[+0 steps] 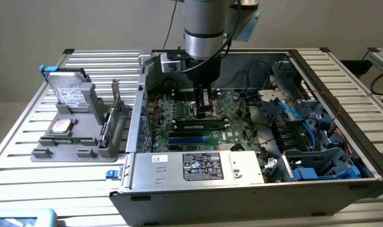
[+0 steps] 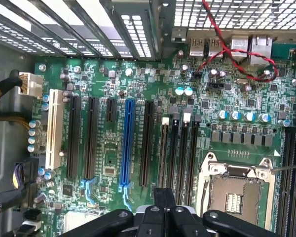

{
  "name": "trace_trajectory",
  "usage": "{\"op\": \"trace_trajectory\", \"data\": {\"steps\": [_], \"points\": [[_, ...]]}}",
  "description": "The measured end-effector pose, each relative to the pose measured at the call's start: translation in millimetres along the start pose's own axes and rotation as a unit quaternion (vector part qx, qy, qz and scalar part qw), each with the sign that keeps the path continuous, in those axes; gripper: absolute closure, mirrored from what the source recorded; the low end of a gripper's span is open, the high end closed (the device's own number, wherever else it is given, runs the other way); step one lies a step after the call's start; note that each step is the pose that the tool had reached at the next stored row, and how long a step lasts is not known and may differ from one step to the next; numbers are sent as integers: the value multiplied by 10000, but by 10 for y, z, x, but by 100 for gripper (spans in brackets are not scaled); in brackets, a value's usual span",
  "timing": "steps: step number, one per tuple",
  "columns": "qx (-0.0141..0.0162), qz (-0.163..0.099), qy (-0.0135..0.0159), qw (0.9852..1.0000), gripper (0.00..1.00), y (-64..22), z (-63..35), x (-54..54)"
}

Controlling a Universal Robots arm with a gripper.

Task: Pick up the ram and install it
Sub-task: 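Press down the ram until it locks into place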

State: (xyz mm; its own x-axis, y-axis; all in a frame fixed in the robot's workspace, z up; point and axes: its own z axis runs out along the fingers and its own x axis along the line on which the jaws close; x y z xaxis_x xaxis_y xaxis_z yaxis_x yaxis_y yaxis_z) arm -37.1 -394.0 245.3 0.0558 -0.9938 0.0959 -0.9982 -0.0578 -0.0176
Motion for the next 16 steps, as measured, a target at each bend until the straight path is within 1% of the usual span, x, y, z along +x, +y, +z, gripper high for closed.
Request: {"op": "trace_trajectory", "data": {"steps": [3, 4, 12, 13, 16], "points": [[0, 0, -1, 10000, 89, -41, -1, 6], [-5, 0, 0, 10000, 89, -45, -1, 7], [-14, 0, 0, 10000, 89, -46, -1, 8], [-17, 17, 0, 10000, 89, -46, -2, 8], [-33, 195, 3, 9998, 89, -47, -1, 8]]}}
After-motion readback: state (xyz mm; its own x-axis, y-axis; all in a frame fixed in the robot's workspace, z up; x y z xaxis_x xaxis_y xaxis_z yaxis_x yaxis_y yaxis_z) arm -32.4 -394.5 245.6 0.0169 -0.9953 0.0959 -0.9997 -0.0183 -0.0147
